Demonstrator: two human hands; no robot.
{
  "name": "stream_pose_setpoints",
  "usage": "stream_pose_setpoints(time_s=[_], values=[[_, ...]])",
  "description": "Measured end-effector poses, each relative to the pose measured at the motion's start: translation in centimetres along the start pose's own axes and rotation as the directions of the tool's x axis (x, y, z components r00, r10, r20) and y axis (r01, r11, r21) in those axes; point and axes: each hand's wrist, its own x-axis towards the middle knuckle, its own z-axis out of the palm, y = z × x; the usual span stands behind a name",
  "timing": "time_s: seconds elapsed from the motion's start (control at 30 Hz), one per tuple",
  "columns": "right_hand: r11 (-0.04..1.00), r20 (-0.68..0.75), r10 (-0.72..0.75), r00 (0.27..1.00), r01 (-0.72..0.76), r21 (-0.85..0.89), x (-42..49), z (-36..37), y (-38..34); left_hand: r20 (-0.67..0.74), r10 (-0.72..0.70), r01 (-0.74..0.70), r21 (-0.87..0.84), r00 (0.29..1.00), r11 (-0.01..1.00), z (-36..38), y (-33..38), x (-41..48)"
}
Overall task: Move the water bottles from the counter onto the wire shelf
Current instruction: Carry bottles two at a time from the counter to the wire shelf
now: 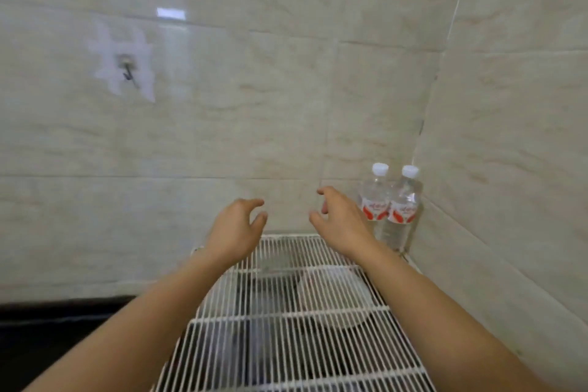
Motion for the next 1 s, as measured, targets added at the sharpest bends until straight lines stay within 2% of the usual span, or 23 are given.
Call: stream_pose_setpoints(time_s=[0.33, 0.63, 0.83, 1.0], values=[[0.971, 0.249, -0.237, 0.939, 0.222, 0.087, -9.5, 16.9, -21.3, -0.092, -0.236, 0.245, 0.102, 0.967, 0.964, -13.9, -20.7, -17.6], [0.937, 0.441, -0.349, 0.827, 0.314, 0.152, -20.8, 30.5, -42.0, -0.144, -0.461, 0.482, 0.204, 0.876, 0.852, -28.9, -38.8, -34.8], [0.903, 0.511, -0.413, 0.754, 0.411, 0.123, -22.8, 35.9, -51.5, -0.214, -0.565, 0.602, 0.200, 0.797, 0.773, -34.5, -46.1, -39.9], [0.878, 0.538, -0.449, 0.713, 0.464, 0.118, -21.4, 40.2, -57.2, -0.246, -0.627, 0.670, 0.172, 0.740, 0.723, -37.4, -51.6, -40.6]])
